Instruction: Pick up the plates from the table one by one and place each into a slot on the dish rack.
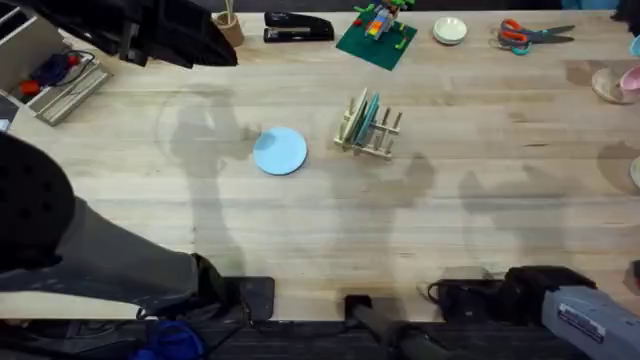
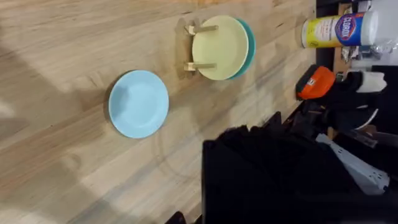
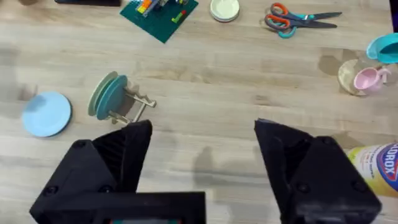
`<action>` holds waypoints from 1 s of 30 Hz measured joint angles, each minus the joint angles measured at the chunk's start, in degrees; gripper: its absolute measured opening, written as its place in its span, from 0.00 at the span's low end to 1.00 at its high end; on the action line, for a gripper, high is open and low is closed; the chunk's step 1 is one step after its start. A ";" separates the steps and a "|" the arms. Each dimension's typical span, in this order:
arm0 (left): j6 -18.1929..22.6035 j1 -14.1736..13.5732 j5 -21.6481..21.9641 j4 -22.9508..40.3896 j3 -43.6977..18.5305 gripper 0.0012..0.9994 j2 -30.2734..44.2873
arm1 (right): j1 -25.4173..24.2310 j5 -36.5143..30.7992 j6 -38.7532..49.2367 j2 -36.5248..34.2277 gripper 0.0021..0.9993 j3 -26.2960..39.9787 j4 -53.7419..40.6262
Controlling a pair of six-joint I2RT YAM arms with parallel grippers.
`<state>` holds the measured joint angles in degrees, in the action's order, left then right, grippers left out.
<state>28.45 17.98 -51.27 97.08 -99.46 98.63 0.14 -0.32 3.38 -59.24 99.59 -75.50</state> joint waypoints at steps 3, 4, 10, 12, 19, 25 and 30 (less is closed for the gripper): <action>0.39 0.35 -0.13 0.00 0.02 0.04 0.96 | 0.00 0.00 0.02 0.00 1.00 0.00 0.00; 0.52 0.55 -0.17 0.00 0.02 0.04 1.28 | 0.00 -0.02 0.02 0.00 1.00 0.00 0.00; 0.98 1.83 -0.24 0.00 0.02 0.04 3.09 | 0.00 -0.02 0.00 0.00 1.00 0.00 0.00; 1.17 2.22 -0.24 -0.14 0.37 0.04 3.42 | 0.00 0.00 0.02 0.00 1.00 0.00 0.00; 4.31 3.13 -3.71 -2.49 10.94 0.04 3.43 | 0.00 0.00 0.00 0.00 0.99 0.00 0.00; 5.66 3.28 -6.64 -8.44 21.44 0.04 3.41 | 0.00 -0.02 0.02 0.00 0.99 0.00 0.00; 5.79 3.28 -7.64 -12.25 26.64 0.04 3.42 | 0.00 -0.01 0.02 0.00 0.99 0.00 0.00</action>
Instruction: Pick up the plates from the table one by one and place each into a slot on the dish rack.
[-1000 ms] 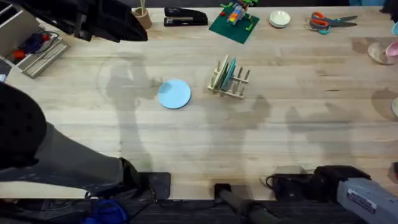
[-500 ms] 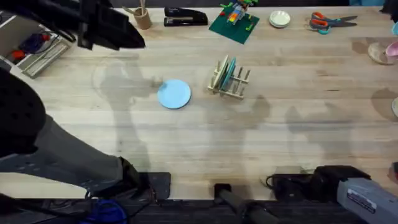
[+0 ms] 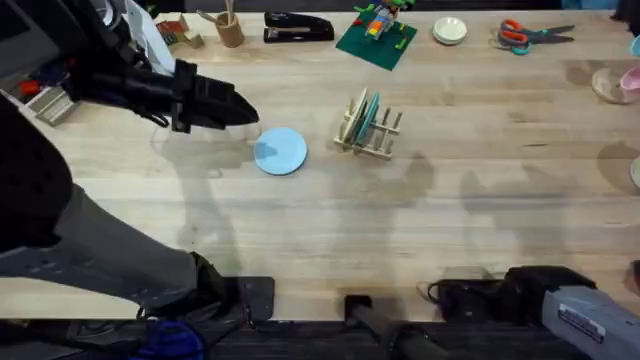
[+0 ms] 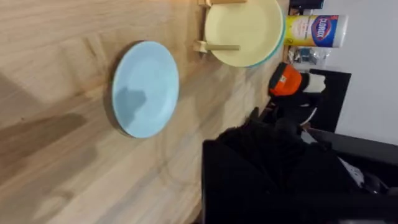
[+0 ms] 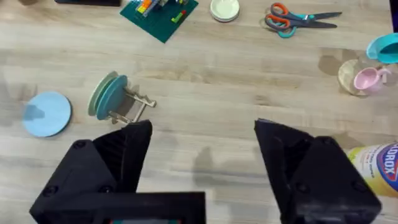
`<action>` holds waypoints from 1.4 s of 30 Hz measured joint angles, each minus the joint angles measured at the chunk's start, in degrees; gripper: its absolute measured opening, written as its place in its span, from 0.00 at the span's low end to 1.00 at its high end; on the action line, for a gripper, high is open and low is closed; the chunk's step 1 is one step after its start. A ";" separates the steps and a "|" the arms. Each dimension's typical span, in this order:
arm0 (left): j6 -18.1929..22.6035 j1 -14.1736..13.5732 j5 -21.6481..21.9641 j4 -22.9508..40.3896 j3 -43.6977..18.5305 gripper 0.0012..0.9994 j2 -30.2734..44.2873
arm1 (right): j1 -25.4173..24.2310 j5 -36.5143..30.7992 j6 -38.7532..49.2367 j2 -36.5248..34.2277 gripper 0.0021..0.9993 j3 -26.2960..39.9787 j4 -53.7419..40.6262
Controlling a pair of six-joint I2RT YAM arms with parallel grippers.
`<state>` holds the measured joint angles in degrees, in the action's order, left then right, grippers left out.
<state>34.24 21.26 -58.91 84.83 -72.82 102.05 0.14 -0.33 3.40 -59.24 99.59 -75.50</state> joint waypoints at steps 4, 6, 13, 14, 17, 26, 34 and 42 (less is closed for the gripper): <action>-1.30 0.00 -0.06 -3.84 1.92 0.04 -0.01 | 0.00 -0.01 0.00 0.00 1.00 0.00 0.00; -2.21 0.00 -0.05 -5.46 2.17 0.04 0.01 | 0.00 -0.01 -0.01 0.00 0.99 0.00 0.00; -5.21 0.00 -0.04 -7.53 2.28 0.04 -0.01 | 0.00 -0.01 0.00 0.00 0.99 0.00 0.00; -5.41 0.00 -0.03 -7.52 2.28 0.04 0.00 | 0.00 -0.01 -0.01 0.00 1.00 0.00 0.00; -5.80 0.01 -0.03 -7.52 2.28 0.04 0.02 | 0.00 0.00 -0.01 0.00 1.00 0.00 0.00; -6.02 0.00 -0.05 -10.38 2.29 0.04 6.54 | 0.00 0.01 0.00 0.00 1.00 0.00 0.00; -6.06 0.00 1.54 -12.30 2.30 0.04 12.24 | 0.00 0.01 0.00 0.00 1.00 0.00 0.00; -6.93 -0.31 4.57 -16.27 2.32 0.04 17.82 | 0.00 0.01 -0.01 0.00 1.00 0.00 0.00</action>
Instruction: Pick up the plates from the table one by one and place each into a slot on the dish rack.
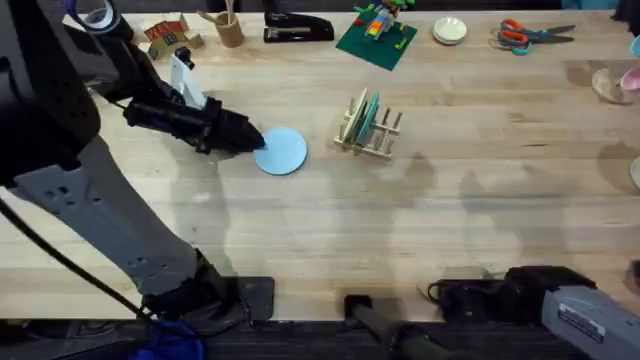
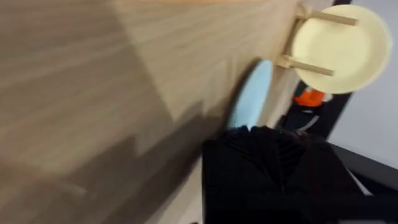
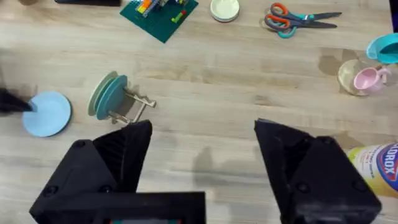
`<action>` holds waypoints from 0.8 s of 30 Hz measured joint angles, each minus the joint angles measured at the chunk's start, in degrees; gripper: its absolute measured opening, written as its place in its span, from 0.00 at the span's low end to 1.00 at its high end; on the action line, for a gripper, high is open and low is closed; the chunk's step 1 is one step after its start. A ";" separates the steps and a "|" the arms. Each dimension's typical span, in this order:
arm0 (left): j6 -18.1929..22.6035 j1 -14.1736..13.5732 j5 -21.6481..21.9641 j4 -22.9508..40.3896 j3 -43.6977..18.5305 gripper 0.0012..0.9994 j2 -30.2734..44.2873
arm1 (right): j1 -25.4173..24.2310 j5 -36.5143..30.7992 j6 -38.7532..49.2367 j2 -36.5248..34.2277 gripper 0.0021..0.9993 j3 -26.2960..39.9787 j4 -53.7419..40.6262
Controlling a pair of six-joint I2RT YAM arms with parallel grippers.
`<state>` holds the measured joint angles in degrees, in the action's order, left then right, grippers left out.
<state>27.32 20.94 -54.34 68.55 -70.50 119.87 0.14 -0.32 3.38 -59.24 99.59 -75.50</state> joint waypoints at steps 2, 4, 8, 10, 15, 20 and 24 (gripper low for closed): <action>-0.41 -0.27 0.73 -0.58 0.04 0.04 0.44 | 0.00 -0.02 -0.01 0.00 0.99 0.00 0.00; -1.22 -0.53 1.47 -1.01 0.02 0.04 0.38 | 0.00 -0.01 0.01 0.00 0.99 0.00 0.00; -2.18 -1.15 3.04 -1.40 0.02 0.04 0.40 | 0.00 -0.02 0.01 0.00 0.99 0.00 0.00; -2.94 -1.32 3.21 -1.91 0.02 0.04 0.38 | 0.00 -0.02 0.01 0.00 0.99 0.00 0.00; -4.47 -1.96 3.38 -2.40 -0.07 0.04 0.38 | 0.00 0.00 0.01 0.00 0.99 0.00 0.00; -5.27 -2.32 3.38 -2.58 -0.13 0.04 0.38 | 0.00 -0.01 0.01 0.00 0.99 0.00 0.00; -5.45 -2.44 3.40 -2.58 -0.15 0.04 0.38 | 0.00 -0.02 0.01 0.00 0.99 0.00 0.00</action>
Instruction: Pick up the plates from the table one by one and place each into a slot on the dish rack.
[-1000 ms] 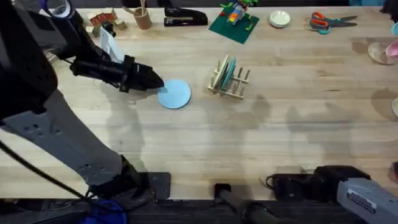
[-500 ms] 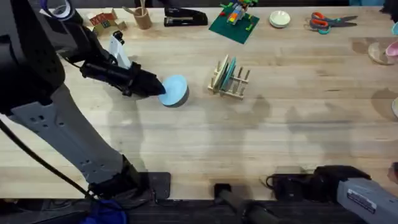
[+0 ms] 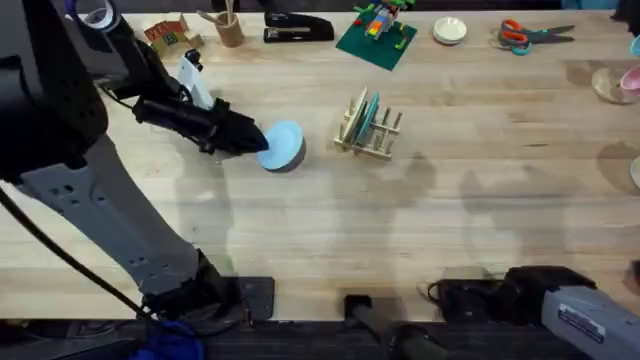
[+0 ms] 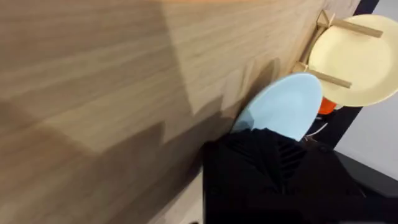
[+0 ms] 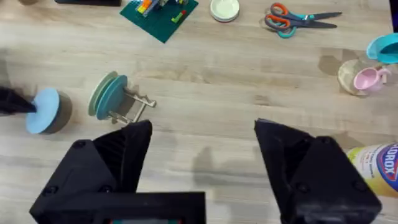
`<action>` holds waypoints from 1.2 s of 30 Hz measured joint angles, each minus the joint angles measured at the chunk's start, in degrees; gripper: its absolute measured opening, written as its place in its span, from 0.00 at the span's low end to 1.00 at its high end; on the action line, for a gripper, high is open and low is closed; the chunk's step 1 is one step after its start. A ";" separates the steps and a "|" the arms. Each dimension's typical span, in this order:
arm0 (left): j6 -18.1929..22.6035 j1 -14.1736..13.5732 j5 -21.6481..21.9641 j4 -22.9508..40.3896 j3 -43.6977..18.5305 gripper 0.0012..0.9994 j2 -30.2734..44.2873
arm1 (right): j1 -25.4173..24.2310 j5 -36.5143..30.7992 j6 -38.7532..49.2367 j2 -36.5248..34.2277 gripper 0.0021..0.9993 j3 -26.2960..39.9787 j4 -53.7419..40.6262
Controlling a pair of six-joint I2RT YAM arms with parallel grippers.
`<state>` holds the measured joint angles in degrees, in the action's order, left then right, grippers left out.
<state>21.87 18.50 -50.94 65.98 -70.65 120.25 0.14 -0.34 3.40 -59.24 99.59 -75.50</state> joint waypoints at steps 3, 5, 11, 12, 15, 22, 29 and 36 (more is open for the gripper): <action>-0.02 -0.04 -0.02 -0.02 0.00 0.04 0.00 | 0.00 0.00 0.00 0.00 0.99 0.00 0.02; -0.02 -0.06 -0.01 -0.02 0.00 0.04 0.00 | 0.00 0.00 0.00 0.00 1.00 0.00 0.00; -0.02 -0.07 0.00 -0.02 0.00 0.04 0.00 | 0.00 0.00 0.00 0.00 0.99 0.00 0.00; -0.02 -0.06 0.00 -0.02 0.00 0.04 0.00 | 0.00 0.01 0.00 0.00 0.99 0.00 0.00; -0.02 -0.07 0.00 -0.02 0.00 0.04 0.00 | 0.00 0.01 0.00 0.00 0.99 0.00 0.00; -0.02 -0.07 0.00 -0.04 0.00 0.04 0.00 | 0.00 0.02 -0.02 0.00 0.99 0.00 0.00; -0.02 -0.07 0.00 -0.02 0.00 0.04 0.00 | 0.00 0.94 -3.58 0.00 0.99 0.00 0.00; -0.02 -0.07 0.00 -0.04 0.00 0.04 0.00 | 0.05 7.41 -9.87 -0.51 0.99 0.02 0.00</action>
<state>21.85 18.44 -50.94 65.93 -70.65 120.25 0.19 7.07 -6.47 -59.76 99.61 -75.50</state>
